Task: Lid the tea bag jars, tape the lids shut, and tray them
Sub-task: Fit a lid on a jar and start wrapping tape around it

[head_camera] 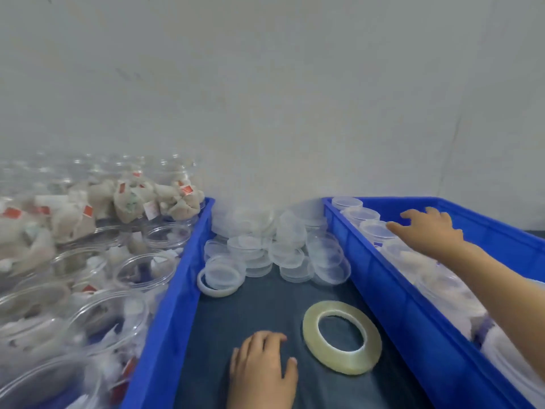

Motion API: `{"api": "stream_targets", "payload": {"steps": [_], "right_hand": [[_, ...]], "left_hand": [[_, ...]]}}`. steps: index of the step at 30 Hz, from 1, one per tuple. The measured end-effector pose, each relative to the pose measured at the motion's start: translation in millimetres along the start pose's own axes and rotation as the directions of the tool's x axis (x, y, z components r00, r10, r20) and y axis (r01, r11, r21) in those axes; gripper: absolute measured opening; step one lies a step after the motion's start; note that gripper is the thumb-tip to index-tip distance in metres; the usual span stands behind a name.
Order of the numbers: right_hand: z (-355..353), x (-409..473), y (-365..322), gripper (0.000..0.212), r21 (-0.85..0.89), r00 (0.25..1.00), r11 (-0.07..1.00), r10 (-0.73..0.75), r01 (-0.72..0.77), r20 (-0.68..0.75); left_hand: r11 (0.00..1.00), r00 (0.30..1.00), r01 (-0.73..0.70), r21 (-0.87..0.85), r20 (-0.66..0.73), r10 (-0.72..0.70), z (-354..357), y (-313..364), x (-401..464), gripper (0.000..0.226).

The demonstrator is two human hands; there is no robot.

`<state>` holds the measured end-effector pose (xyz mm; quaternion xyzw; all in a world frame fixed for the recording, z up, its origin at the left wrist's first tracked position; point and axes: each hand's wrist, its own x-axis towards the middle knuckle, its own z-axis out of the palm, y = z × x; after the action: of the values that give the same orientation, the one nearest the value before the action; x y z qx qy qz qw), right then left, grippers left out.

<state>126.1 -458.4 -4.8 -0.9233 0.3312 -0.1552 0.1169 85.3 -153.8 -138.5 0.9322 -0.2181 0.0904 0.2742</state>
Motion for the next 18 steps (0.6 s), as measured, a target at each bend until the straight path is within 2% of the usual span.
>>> {"api": "stream_targets", "payload": {"steps": [1,3,4,7,9,15,18], "right_hand": [[-1,-7,-13,0.053,0.013,0.997,0.997,-0.078,0.078,-0.015],[-5,-28,-43,0.046,0.068,0.97,0.967,-0.244,0.244,-0.009],[-5,-41,-58,0.043,0.1,0.947,0.942,-0.321,0.319,0.0],[1,-91,-102,0.039,0.177,0.845,0.834,-0.535,0.523,0.022],[11,-125,-126,0.038,0.216,0.754,0.743,-0.655,0.634,0.041],[42,-196,-181,0.04,0.321,0.577,0.581,-0.808,0.748,0.118],[51,-207,-201,0.036,0.377,0.546,0.549,-0.828,0.746,0.125]], "left_hand": [[0.999,0.999,-0.02,0.027,-0.027,0.021,-11,5,0,0.041],[0.998,0.99,-0.062,-0.032,-0.132,0.057,-36,12,-7,0.042],[0.996,0.992,-0.045,-0.079,-0.124,0.035,-48,13,-9,0.039],[0.978,0.985,-0.032,-0.205,-0.17,-0.003,-71,12,-13,0.034],[0.983,0.967,-0.049,-0.176,-0.253,0.002,-92,8,-18,0.035],[0.988,0.966,0.008,-0.154,-0.256,-0.048,-161,-17,-24,0.033],[0.963,0.982,0.11,-0.246,-0.123,-0.143,-197,-34,-11,0.035]]}}
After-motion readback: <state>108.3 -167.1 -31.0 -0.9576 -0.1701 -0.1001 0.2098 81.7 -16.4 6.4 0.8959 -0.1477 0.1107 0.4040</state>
